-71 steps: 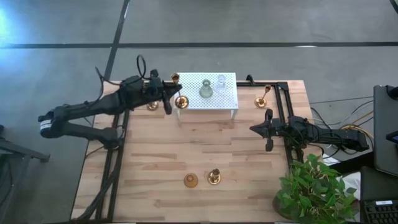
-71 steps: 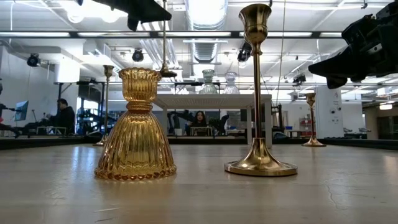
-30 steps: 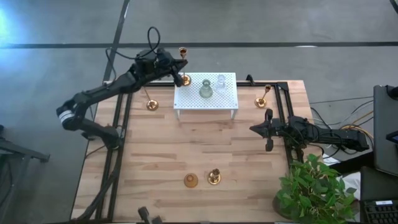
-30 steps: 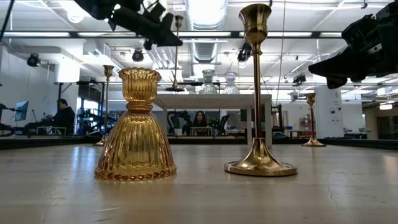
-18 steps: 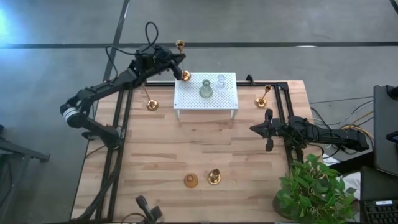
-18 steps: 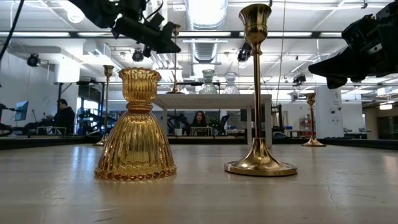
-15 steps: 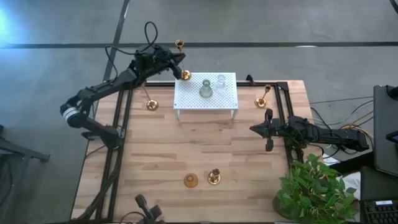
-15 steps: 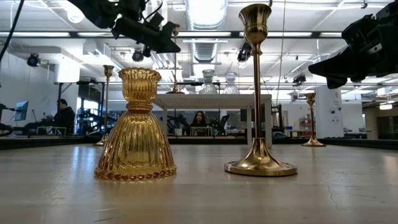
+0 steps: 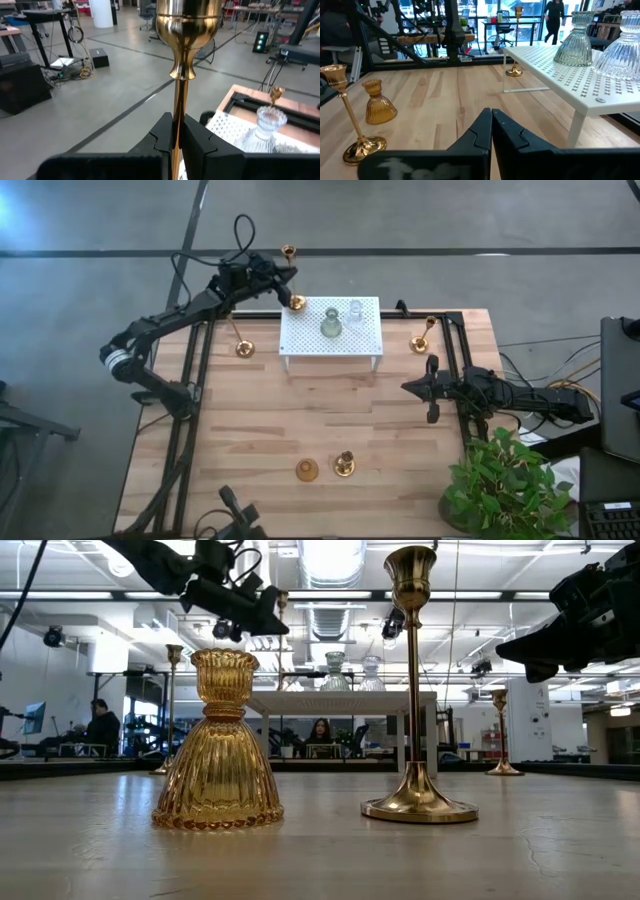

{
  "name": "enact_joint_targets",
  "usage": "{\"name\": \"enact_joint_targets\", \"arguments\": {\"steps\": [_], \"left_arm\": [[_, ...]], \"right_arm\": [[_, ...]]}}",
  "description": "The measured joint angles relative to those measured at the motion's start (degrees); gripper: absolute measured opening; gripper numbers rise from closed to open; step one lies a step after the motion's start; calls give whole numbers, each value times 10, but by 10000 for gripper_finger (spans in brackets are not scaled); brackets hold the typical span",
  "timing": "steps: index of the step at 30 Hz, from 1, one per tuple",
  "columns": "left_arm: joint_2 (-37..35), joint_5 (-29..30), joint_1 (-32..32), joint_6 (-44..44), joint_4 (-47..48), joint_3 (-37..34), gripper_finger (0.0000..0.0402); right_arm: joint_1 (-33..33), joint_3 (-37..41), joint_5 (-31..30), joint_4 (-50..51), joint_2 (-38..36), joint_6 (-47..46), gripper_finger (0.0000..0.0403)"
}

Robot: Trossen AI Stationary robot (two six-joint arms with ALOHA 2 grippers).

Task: Pick & Place candle stick holders
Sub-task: Put the golden candle holder on the shelf

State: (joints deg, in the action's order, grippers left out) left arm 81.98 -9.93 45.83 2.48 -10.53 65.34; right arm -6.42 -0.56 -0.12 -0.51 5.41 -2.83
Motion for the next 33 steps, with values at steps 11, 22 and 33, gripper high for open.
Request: {"name": "enact_joint_targets", "arguments": {"steps": [11, 22, 33], "left_arm": [[0, -12, 3, 3, -65, -47, 22], [-2, -16, 6, 0, -77, -57, 22], [-5, -16, 7, 4, -68, -59, 53]], "right_arm": [[0, 0, 0, 0, 0, 0, 9], [0, 0, 0, 0, 0, 0, 9], [0, 0, 0, 0, 0, -1, 9]]}}
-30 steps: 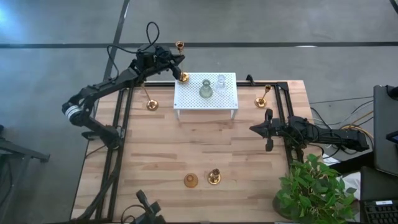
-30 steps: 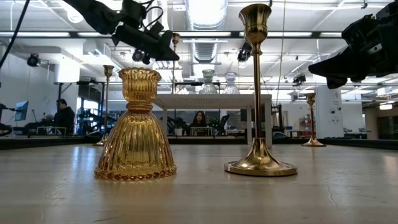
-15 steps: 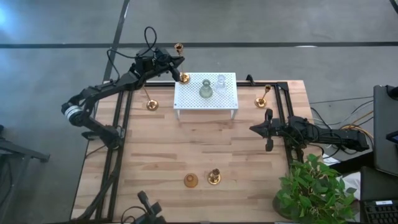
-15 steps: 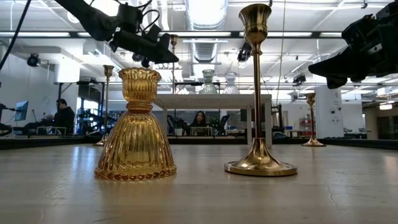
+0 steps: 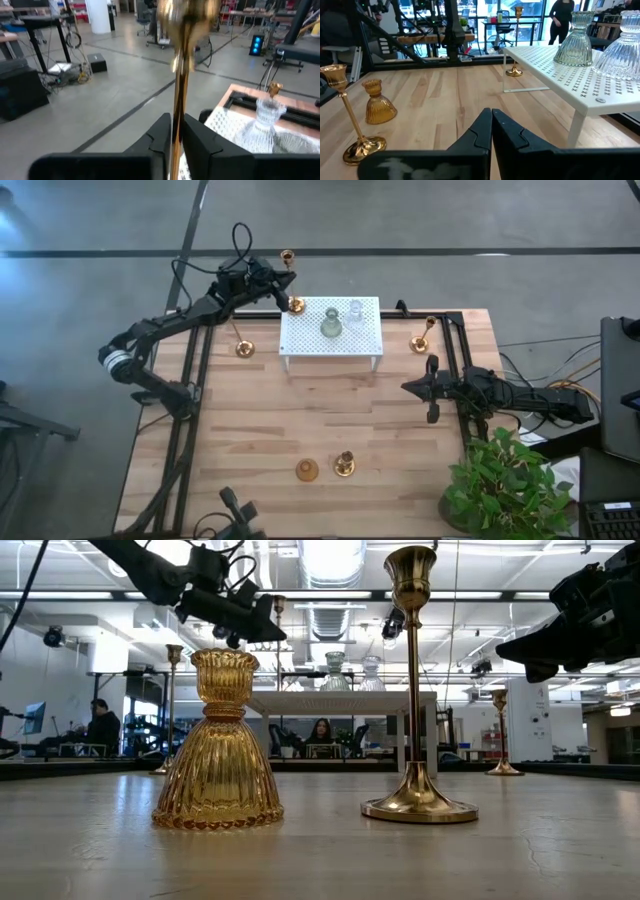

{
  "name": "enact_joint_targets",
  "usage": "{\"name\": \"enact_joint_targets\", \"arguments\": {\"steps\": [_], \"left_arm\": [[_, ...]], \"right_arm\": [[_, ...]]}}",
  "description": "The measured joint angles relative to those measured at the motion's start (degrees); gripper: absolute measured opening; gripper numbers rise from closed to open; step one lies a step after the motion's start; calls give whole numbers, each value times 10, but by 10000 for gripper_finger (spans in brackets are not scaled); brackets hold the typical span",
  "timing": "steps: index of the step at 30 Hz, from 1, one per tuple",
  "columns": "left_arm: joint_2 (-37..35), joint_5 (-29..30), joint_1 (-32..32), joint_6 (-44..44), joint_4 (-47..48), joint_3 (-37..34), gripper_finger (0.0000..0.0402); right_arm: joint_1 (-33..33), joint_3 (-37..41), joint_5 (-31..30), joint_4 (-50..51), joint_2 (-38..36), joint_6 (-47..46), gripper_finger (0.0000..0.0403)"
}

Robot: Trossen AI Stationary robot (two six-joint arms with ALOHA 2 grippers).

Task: Pick & Place candle stick holders
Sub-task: Put the golden candle holder on the shelf, then put the yellow glass candle holder on the shelf

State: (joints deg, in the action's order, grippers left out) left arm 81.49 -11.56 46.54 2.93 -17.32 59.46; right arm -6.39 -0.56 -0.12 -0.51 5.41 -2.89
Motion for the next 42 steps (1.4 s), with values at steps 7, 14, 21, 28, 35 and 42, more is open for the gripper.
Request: {"name": "enact_joint_targets", "arguments": {"steps": [7, 14, 21, 28, 35, 42], "left_arm": [[0, 0, 1, 4, -4, -1, 89], [0, 0, 2, 5, -4, -1, 90], [-3, 0, 2, 5, 0, -1, 92], [-22, 2, 4, 6, 23, 0, 92], [-58, 27, 9, 46, 86, 0, 92], [-102, 27, 11, 60, 143, 1, 92]], "right_arm": [[0, 0, 0, 0, 0, 1, 9], [0, 0, 0, 0, 0, 0, 9], [0, 0, 0, 0, 0, 0, 8], [0, 0, 0, 0, 0, 1, 9], [0, 0, 0, 0, 0, 0, 9], [0, 0, 0, 0, 0, 1, 8]]}}
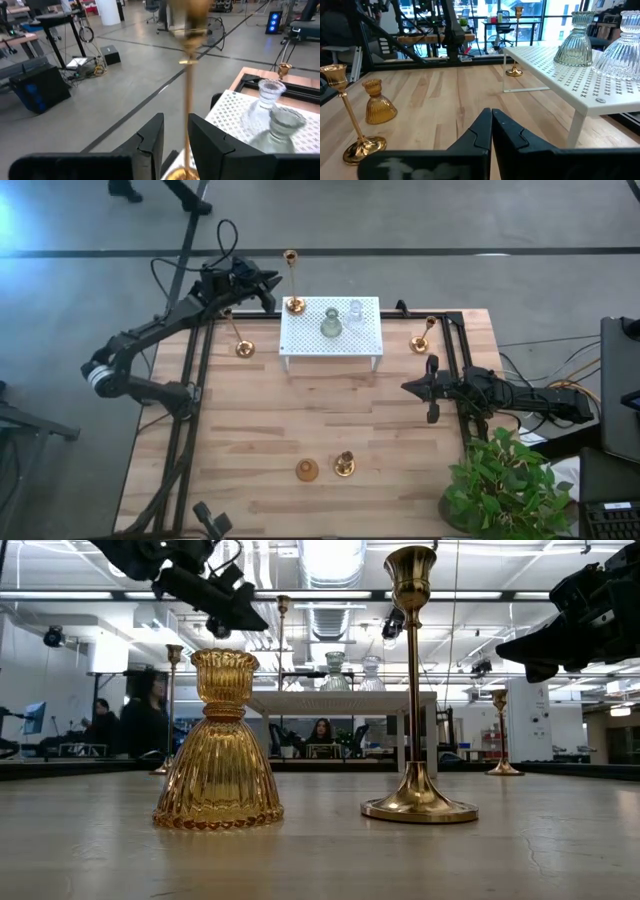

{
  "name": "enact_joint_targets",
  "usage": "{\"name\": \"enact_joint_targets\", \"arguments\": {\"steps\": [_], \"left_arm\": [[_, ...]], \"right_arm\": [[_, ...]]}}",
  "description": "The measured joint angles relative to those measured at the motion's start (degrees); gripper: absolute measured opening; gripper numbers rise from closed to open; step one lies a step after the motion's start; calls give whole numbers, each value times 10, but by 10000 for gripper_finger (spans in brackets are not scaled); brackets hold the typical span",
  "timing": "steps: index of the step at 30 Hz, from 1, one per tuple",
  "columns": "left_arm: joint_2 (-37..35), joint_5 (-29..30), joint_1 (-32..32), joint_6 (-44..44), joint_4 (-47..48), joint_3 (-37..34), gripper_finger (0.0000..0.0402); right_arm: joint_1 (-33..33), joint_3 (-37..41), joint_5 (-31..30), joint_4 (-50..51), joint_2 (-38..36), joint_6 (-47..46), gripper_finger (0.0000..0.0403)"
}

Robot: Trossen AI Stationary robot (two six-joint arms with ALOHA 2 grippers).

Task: Pick & Place candle stick holders
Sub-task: Put the yellow glass candle holder on the shelf

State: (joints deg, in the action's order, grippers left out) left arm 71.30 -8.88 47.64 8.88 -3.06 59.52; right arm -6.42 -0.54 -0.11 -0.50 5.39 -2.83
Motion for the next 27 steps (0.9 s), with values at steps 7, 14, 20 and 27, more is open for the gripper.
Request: {"name": "enact_joint_targets", "arguments": {"steps": [7, 14, 20, 27], "left_arm": [[-74, -52, 0, -28, 109, -6, 92], [-169, -204, -16, -30, 196, -7, 92], [-252, -227, -89, 13, 284, -7, 82], [-337, -27, -193, -26, 410, -7, 22]], "right_arm": [[0, 0, 0, 0, 0, 0, 8], [0, 0, 0, 0, 0, 0, 9], [0, 0, 0, 0, 0, -1, 8], [0, 0, 0, 0, 0, 0, 8]]}}
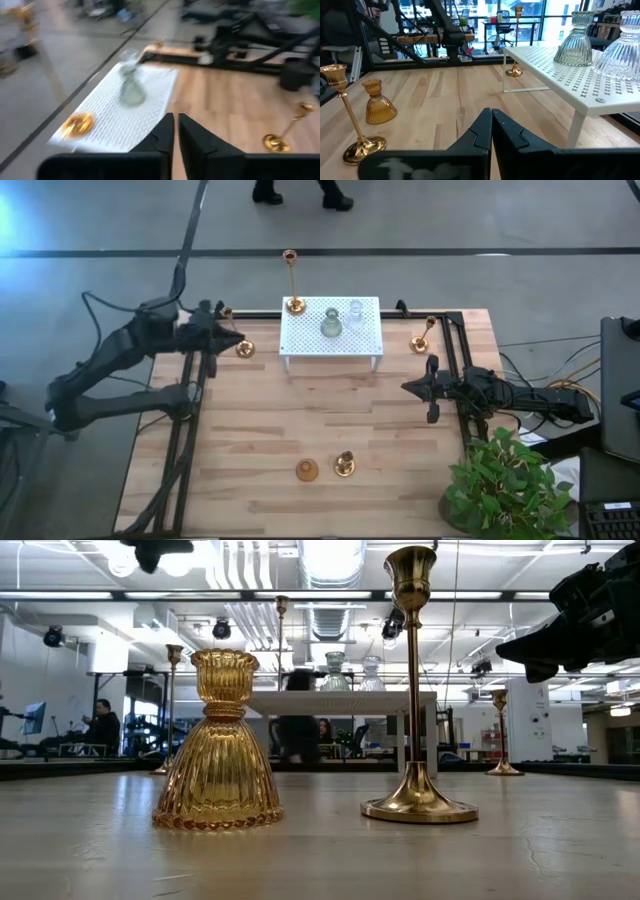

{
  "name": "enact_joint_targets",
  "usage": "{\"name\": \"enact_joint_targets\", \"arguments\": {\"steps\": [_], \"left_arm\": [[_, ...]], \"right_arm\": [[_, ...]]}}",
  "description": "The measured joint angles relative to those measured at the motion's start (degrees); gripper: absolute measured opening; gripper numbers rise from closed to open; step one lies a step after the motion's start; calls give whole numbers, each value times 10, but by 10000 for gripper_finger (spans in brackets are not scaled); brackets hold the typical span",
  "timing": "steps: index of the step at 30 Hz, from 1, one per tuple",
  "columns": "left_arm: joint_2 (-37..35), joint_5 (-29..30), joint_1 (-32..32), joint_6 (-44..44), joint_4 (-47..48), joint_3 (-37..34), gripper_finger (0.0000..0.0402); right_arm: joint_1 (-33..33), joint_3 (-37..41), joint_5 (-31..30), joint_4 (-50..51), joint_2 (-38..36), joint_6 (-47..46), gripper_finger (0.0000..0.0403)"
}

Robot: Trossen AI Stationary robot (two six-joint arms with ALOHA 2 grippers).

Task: Pick & Place candle stick holders
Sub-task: Put the yellow glass candle holder on the shelf

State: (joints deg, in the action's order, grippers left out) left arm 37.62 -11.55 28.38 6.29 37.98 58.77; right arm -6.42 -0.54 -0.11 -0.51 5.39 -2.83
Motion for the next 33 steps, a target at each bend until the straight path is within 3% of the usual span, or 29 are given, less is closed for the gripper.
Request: {"name": "enact_joint_targets", "arguments": {"steps": [4, 7, 14, 17, 22, 29, 33], "left_arm": [[-41, 87, -38, -55, 35, -21, 6], [-72, 101, -56, -109, 36, -65, 6], [-112, 9, -125, -160, 15, -204, 3], [-113, -13, -169, -182, -48, -249, 3], [-87, -22, -278, -173, -165, -317, 2], [8, 80, -451, -116, -294, -368, 1], [63, 117, -497, -109, -375, -385, 1]], "right_arm": [[0, 0, 0, 0, 0, 0, 8], [0, 0, 0, 0, 0, 0, 8], [0, 0, 0, 0, 0, -1, 9], [0, 0, 0, 0, 0, 0, 9], [0, 0, 0, 0, 0, 0, 8], [0, 0, 0, 0, 0, 0, 9], [0, 0, 0, 0, 0, -1, 9]]}}
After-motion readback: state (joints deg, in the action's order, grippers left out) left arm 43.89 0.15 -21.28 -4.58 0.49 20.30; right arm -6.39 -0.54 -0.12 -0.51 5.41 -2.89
